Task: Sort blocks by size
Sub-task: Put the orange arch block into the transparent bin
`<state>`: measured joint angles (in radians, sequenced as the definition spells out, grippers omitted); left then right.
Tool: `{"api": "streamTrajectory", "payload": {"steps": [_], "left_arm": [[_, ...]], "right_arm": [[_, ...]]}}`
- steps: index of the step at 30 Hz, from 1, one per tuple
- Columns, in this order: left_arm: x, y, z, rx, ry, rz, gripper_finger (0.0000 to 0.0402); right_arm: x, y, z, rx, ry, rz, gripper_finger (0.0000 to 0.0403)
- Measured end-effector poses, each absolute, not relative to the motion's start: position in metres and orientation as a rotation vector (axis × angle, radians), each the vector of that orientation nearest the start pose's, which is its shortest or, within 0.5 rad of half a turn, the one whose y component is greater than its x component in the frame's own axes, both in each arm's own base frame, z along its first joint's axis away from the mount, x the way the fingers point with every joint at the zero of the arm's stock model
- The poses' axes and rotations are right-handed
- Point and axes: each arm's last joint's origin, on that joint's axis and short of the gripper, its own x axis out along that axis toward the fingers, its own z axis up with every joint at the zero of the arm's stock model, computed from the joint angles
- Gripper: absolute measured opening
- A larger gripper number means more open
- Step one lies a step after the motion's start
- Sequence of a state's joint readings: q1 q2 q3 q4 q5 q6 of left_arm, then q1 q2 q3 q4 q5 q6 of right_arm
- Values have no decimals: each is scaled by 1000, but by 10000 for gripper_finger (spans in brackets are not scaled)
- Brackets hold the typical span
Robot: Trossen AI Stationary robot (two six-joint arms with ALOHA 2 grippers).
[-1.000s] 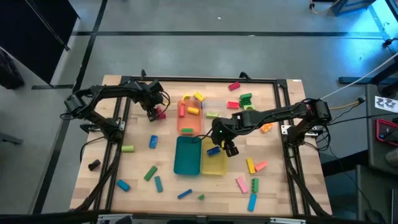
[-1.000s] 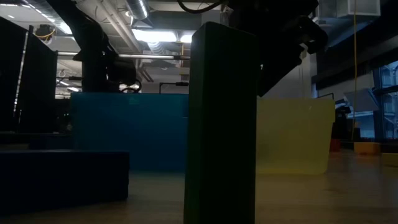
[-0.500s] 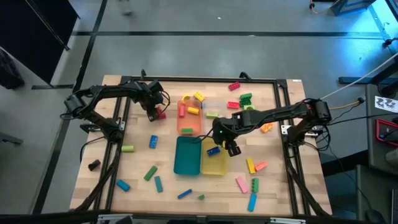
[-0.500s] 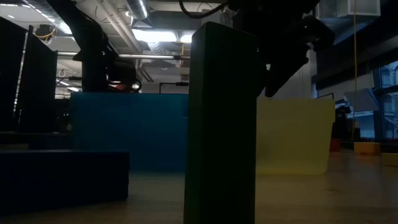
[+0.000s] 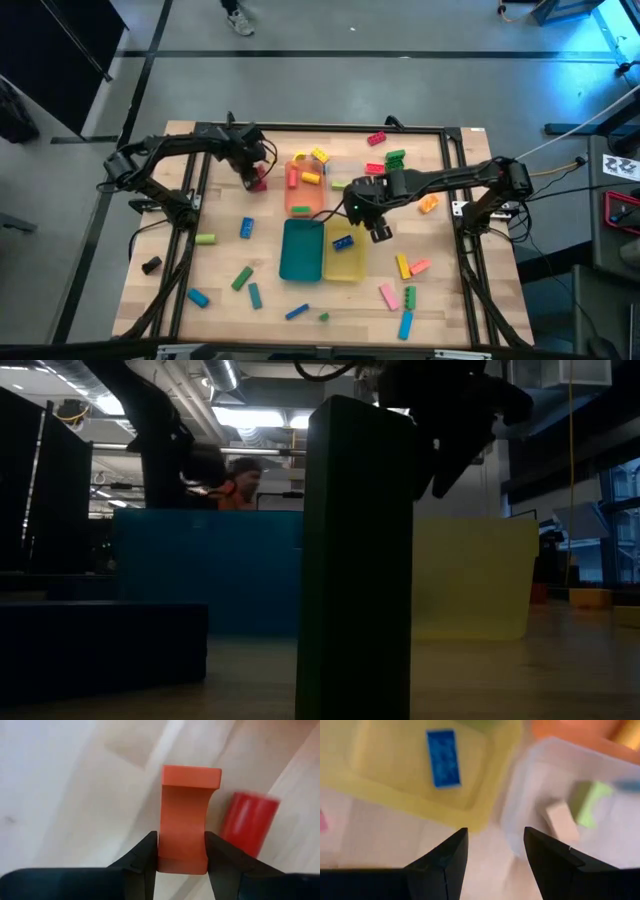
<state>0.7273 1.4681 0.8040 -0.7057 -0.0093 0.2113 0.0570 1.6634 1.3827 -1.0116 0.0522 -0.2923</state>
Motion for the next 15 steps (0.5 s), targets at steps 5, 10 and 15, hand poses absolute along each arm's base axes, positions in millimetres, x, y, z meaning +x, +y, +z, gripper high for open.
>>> {"api": "streamTrajectory", "payload": {"steps": [5, 10, 15], "left_arm": [[194, 173, 199, -250, 1296, 464, 118], [208, 184, 233, -205, 1193, 490, 118], [230, 184, 252, -273, 953, 430, 118]], "right_arm": [[318, 5, 271, -287, 1346, 120, 195], [309, -12, 271, -203, 1452, 51, 195], [295, -34, 270, -117, 1577, -73, 195]]}}
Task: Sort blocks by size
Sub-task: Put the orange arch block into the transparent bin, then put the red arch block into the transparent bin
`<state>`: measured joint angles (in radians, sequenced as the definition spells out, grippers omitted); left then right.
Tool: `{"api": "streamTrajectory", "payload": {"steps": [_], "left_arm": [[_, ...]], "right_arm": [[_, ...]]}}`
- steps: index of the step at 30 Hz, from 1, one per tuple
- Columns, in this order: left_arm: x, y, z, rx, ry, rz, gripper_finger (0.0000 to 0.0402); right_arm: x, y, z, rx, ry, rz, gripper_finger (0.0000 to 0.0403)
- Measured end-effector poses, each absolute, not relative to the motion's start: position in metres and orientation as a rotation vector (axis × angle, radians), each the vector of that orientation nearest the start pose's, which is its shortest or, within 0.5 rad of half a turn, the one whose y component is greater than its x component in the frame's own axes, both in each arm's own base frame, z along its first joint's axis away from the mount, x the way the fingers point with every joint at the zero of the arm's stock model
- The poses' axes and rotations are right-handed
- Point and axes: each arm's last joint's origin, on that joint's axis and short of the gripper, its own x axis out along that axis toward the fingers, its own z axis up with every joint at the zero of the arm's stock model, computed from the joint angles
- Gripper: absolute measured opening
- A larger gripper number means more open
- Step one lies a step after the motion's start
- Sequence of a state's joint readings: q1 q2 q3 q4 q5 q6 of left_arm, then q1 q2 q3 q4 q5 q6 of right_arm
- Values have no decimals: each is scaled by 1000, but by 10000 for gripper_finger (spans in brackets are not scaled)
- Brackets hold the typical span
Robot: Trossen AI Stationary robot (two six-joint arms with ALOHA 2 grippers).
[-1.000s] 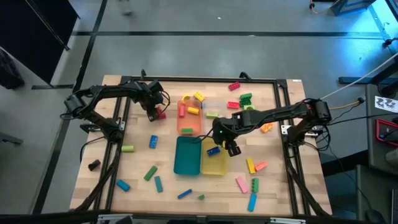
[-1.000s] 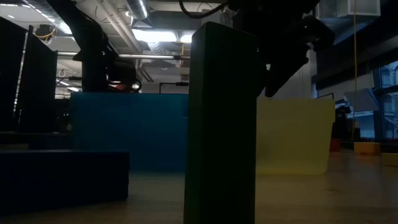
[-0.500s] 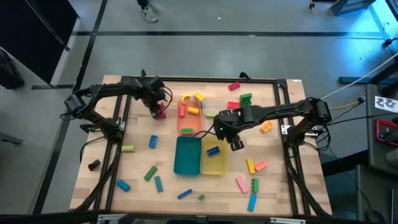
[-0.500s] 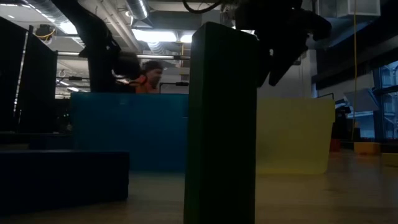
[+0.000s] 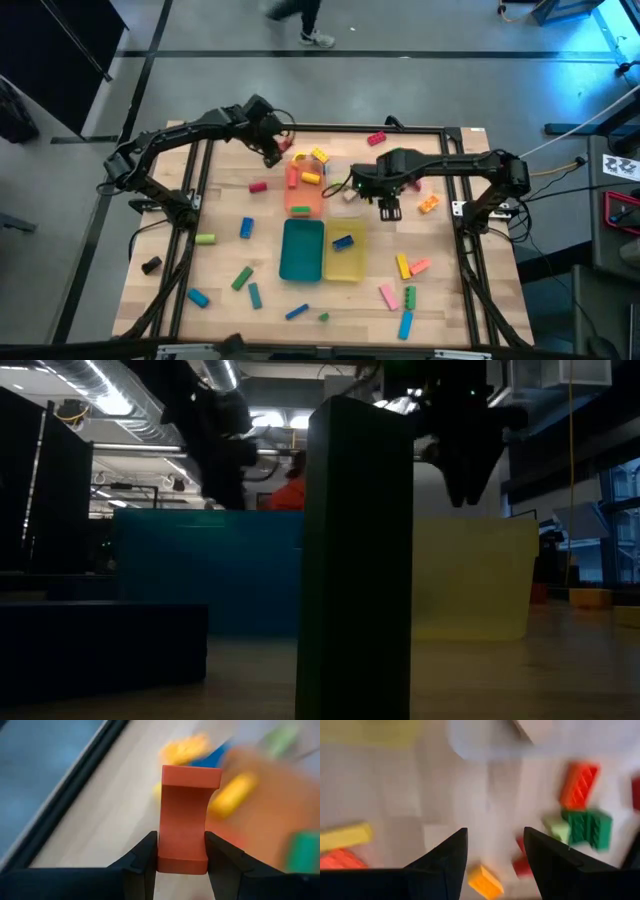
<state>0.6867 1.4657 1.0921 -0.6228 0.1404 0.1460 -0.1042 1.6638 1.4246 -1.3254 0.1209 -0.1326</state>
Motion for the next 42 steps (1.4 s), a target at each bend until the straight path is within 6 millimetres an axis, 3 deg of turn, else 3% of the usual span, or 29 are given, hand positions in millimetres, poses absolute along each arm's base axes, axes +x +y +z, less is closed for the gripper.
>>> {"api": "streamTrajectory", "payload": {"steps": [3, 12, 21, 26, 34, 42], "left_arm": [[252, 175, 253, -293, 817, 308, 121], [322, 132, 228, -211, 647, 113, 124], [365, 101, 196, -99, 552, -11, 126], [376, 94, 181, -6, 551, -1, 131], [377, 92, 185, 58, 548, 98, 192], [361, 96, 187, 33, 689, 102, 209]], "right_arm": [[290, -50, 270, -102, 1617, -140, 195], [276, -101, 270, 26, 1632, -282, 195], [263, -131, 270, 133, 1627, -359, 195], [263, -131, 270, 142, 1628, -352, 195], [254, -130, 268, 142, 1720, -352, 195], [235, -134, 222, 203, 1721, -279, 195]]}}
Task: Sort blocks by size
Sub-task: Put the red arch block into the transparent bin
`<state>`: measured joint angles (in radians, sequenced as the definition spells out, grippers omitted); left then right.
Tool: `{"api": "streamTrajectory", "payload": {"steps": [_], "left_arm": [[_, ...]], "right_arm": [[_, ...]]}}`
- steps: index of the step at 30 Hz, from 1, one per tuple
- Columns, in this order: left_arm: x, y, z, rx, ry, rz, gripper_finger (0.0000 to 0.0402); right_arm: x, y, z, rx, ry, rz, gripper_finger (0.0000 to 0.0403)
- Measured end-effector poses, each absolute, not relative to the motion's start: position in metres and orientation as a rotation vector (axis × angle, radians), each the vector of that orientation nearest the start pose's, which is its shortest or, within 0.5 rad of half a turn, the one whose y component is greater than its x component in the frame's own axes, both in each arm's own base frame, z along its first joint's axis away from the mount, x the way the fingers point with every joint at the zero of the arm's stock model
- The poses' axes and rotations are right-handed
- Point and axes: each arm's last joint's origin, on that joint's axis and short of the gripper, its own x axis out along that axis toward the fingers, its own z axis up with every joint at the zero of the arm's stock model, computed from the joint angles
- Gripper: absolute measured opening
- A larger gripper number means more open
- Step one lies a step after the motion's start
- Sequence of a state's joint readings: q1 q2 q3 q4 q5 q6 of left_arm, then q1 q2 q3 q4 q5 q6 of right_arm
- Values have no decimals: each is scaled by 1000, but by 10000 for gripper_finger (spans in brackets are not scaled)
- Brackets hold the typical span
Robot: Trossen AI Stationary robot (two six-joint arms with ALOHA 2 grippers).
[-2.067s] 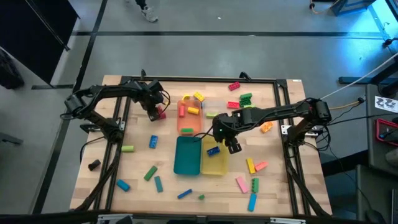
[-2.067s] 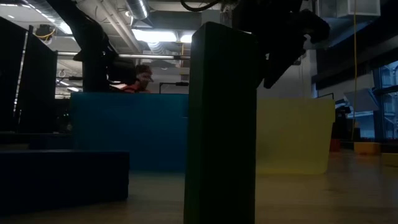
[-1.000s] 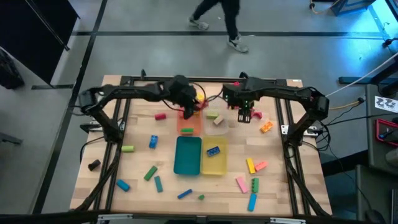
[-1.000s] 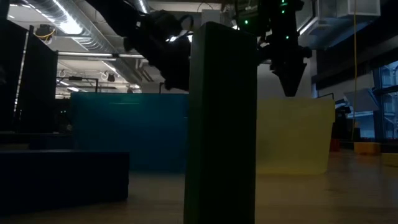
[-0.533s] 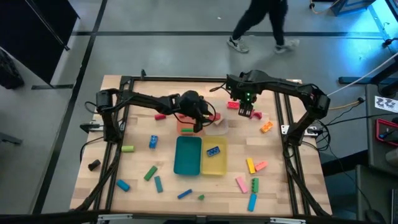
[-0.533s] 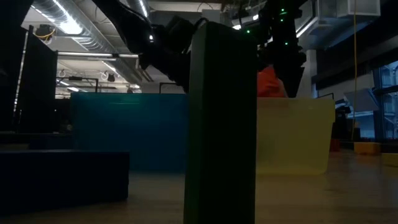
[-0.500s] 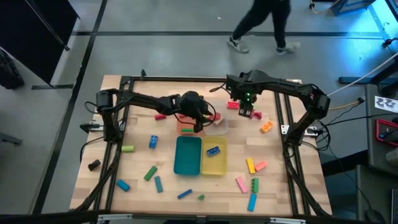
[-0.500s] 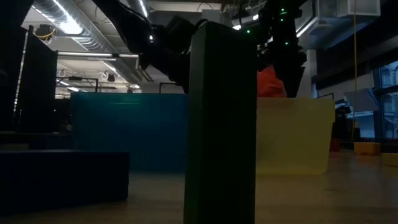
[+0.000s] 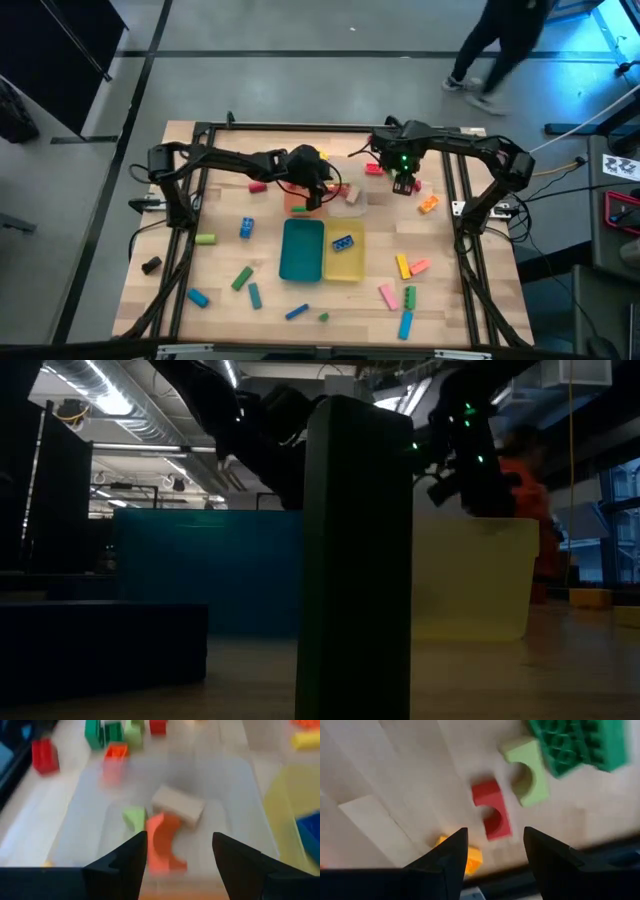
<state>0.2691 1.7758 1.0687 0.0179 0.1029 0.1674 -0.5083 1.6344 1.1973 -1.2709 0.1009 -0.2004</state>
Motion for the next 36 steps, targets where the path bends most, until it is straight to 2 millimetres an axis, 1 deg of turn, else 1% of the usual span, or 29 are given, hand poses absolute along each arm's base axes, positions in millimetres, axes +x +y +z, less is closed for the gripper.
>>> {"api": "streamTrajectory", "payload": {"steps": [3, 7, 11, 17, 20, 22, 25, 28, 33, 36], "left_arm": [[350, 98, 192, 27, 758, 101, 209], [343, 101, 199, 19, 776, 112, 210], [342, 102, 200, 20, 773, 113, 210], [342, 101, 200, 20, 774, 112, 210], [342, 101, 200, 19, 775, 113, 210], [342, 101, 200, 19, 777, 112, 210], [340, 101, 201, 16, 789, 111, 210], [334, 99, 210, 24, 796, 105, 210], [313, 93, 235, 79, 820, 80, 210], [296, 92, 254, 114, 822, 77, 210]], "right_arm": [[228, -135, 209, 211, 1691, -276, 195], [216, -135, 192, 201, 1747, -310, 195], [208, -133, 175, 144, 1777, -359, 195], [205, -131, 154, 122, 1726, -387, 194], [202, -129, 149, 124, 1734, -384, 180], [199, -128, 147, 135, 1746, -373, 156], [197, -126, 144, 161, 1750, -348, 102], [197, -124, 144, 189, 1746, -321, 45], [196, -123, 144, 221, 1744, -313, 40], [195, -121, 148, 274, 1780, -327, 57]]}}
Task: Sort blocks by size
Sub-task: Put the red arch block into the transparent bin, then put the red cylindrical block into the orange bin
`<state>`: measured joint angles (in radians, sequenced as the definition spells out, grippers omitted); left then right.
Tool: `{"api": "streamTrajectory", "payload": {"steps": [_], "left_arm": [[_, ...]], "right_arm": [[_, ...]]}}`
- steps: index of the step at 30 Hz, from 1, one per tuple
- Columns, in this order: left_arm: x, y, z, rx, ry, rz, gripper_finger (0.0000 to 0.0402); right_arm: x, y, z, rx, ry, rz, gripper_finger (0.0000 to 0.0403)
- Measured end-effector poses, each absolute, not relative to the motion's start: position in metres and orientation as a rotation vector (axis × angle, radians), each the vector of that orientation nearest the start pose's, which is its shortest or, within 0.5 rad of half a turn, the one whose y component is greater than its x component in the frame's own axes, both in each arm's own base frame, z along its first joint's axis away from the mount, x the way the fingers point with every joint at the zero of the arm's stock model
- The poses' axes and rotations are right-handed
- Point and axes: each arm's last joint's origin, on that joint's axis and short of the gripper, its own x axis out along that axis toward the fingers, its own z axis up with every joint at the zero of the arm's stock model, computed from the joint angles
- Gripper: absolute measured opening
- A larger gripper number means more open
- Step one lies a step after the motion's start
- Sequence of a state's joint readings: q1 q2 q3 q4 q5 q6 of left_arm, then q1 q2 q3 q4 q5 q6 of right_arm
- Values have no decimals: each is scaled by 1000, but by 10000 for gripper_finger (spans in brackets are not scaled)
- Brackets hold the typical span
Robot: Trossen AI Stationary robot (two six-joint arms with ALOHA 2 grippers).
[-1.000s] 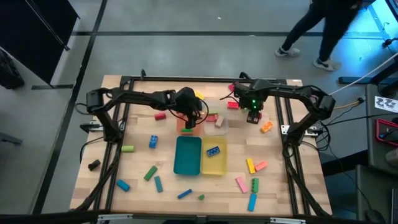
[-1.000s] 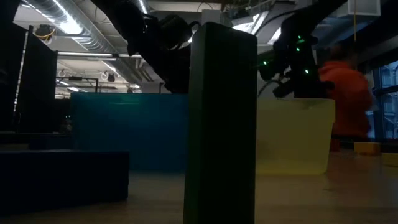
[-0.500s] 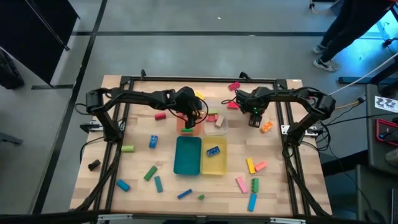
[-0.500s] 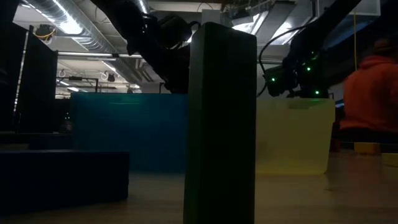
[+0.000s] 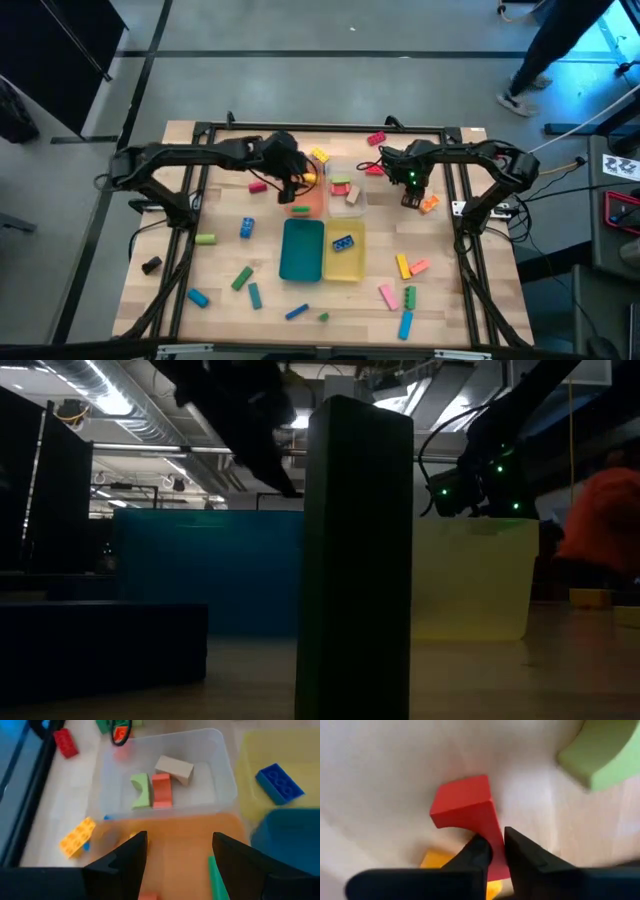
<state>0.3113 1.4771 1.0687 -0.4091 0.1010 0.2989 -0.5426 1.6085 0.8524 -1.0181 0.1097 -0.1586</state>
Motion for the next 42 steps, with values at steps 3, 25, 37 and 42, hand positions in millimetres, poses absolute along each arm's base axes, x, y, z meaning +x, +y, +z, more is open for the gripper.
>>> {"api": "streamTrajectory", "payload": {"steps": [3, 25, 37, 42], "left_arm": [[278, 94, 270, 111, 818, 101, 210], [200, 108, 281, -102, 1142, 215, 210], [199, 107, 279, -119, 1157, 217, 210], [195, 105, 259, -140, 1214, 211, 210]], "right_arm": [[197, -121, 160, 315, 1814, -304, 64], [307, -99, 252, 84, 1108, -115, 41], [328, -85, 262, -38, 935, -165, 98], [328, -85, 262, -36, 935, -167, 110]]}}
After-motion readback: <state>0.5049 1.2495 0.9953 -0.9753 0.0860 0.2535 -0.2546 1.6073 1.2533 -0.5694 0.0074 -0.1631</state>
